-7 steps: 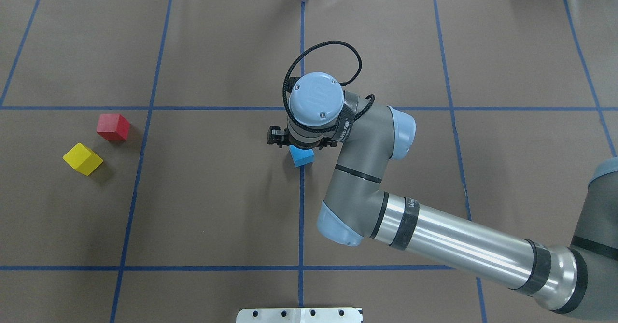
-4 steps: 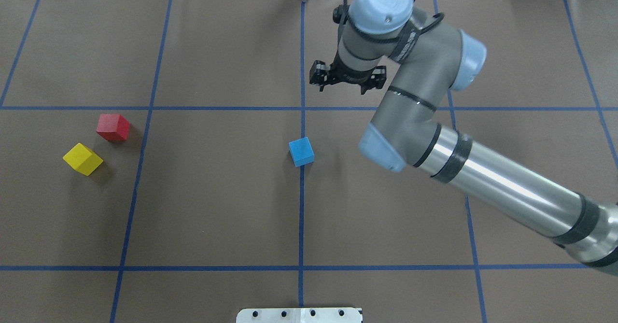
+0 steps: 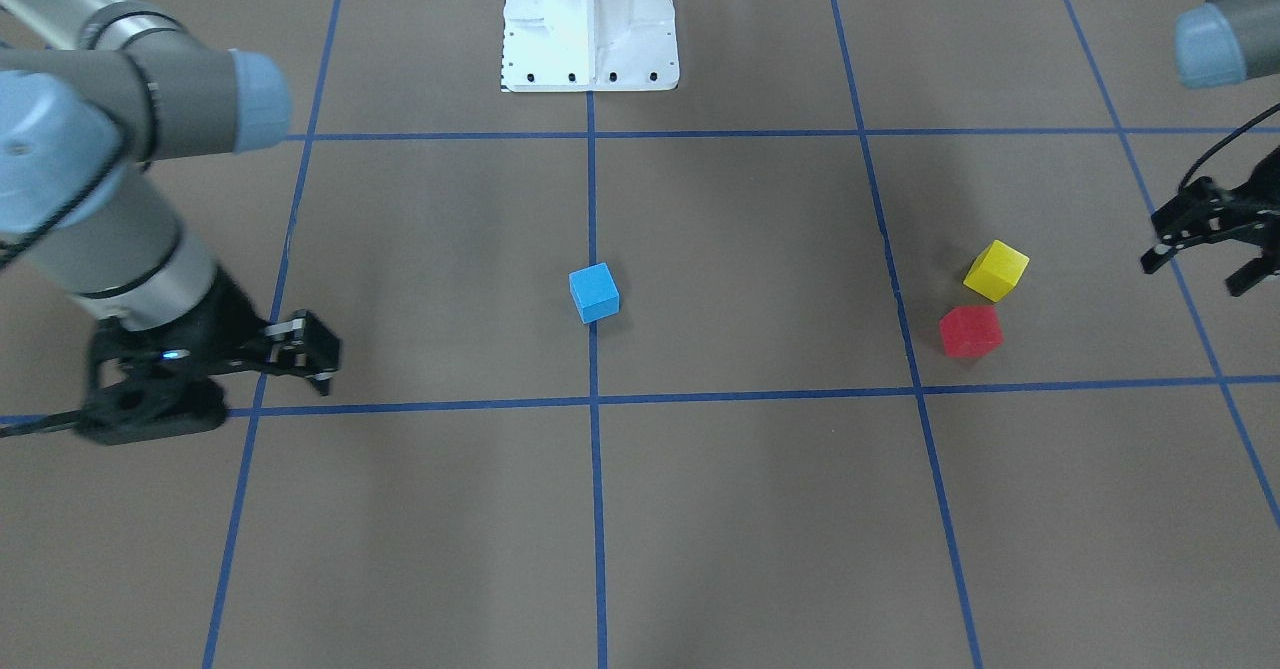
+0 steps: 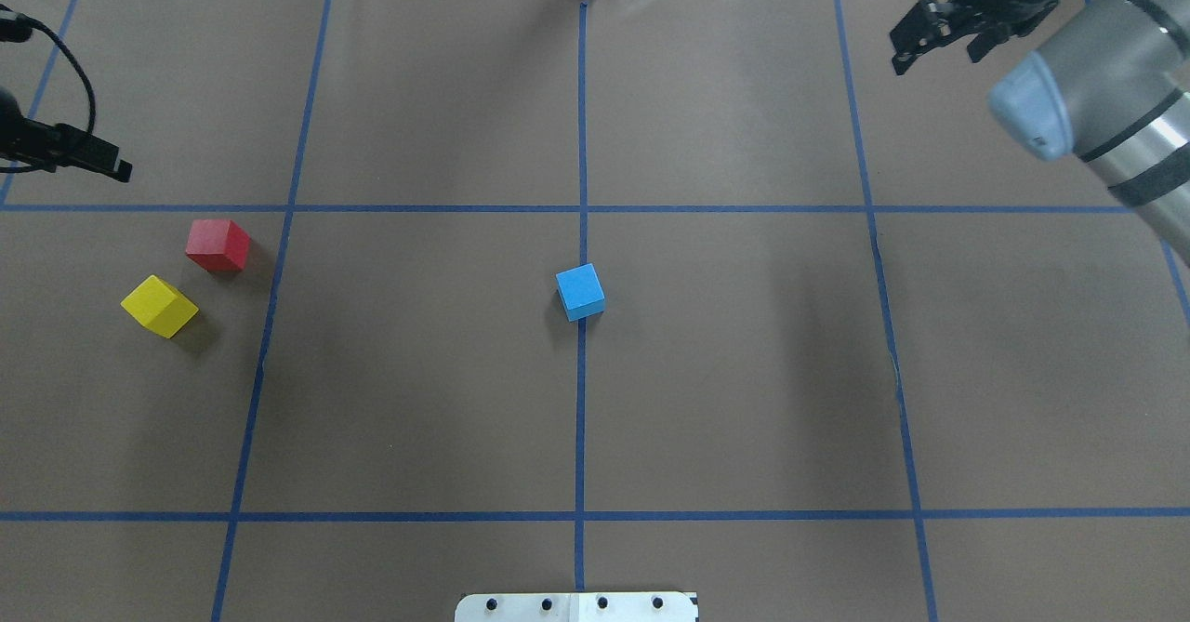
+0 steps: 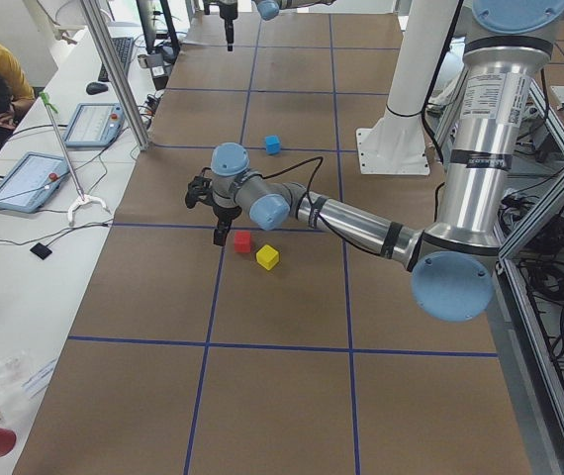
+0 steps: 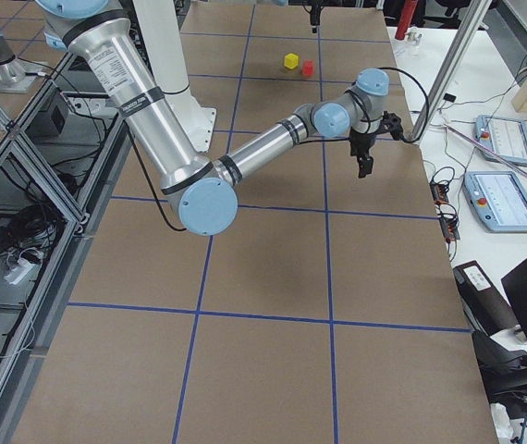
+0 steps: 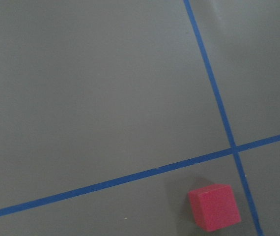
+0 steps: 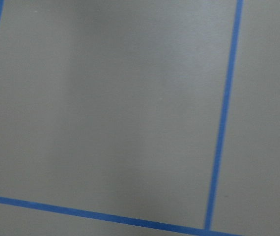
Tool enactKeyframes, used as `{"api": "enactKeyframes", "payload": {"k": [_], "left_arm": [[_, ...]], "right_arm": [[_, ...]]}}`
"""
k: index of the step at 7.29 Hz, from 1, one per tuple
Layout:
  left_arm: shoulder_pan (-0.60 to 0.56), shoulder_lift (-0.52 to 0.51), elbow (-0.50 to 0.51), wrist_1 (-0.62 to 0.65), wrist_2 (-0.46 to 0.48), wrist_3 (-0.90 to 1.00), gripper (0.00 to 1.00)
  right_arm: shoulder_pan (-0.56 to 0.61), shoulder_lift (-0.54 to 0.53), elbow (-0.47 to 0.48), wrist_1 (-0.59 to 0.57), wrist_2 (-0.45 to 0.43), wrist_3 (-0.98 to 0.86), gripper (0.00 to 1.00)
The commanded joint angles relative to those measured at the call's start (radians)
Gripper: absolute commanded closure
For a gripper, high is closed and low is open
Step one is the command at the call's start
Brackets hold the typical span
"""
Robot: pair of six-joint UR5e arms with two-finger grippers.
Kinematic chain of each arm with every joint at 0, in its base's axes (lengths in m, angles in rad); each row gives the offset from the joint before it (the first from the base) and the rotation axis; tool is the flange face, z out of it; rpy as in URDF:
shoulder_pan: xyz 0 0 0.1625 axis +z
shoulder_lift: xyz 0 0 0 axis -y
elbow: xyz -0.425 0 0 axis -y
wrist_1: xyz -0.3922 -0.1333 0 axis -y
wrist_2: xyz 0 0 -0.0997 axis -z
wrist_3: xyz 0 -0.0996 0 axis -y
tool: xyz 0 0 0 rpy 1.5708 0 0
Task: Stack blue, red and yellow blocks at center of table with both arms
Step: 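Reach the left gripper to the red cube and grasp it while the right arm withdraws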
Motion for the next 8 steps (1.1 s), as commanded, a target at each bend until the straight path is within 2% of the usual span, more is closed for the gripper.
{"api": "enactKeyframes", "payload": {"k": [1,3,5,6,7,8], "left_arm": [[0.148,-0.049,0.08,0.001,0.104,-0.117,0.0],[0.172,-0.094,0.163,-0.009,0.11,-0.114,0.0],[0.19,-0.109,0.196,-0.01,0.11,-0.109,0.0],[0.21,-0.117,0.199,-0.009,0.11,-0.106,0.34],[0.218,-0.117,0.199,-0.007,0.11,-0.103,0.86],[0.218,-0.116,0.188,-0.006,0.109,-0.102,1.0]], "right_arm": [[0.137,-0.139,-0.004,0.003,0.088,-0.296,0.0],[0.153,-0.17,-0.003,0.006,0.092,-0.336,0.0],[0.153,-0.172,-0.004,0.007,0.089,-0.336,0.0],[0.151,-0.172,-0.004,0.007,0.084,-0.336,0.0],[0.151,-0.175,-0.006,0.007,0.078,-0.336,0.0],[0.151,-0.175,-0.006,0.009,0.078,-0.336,0.0]]}}
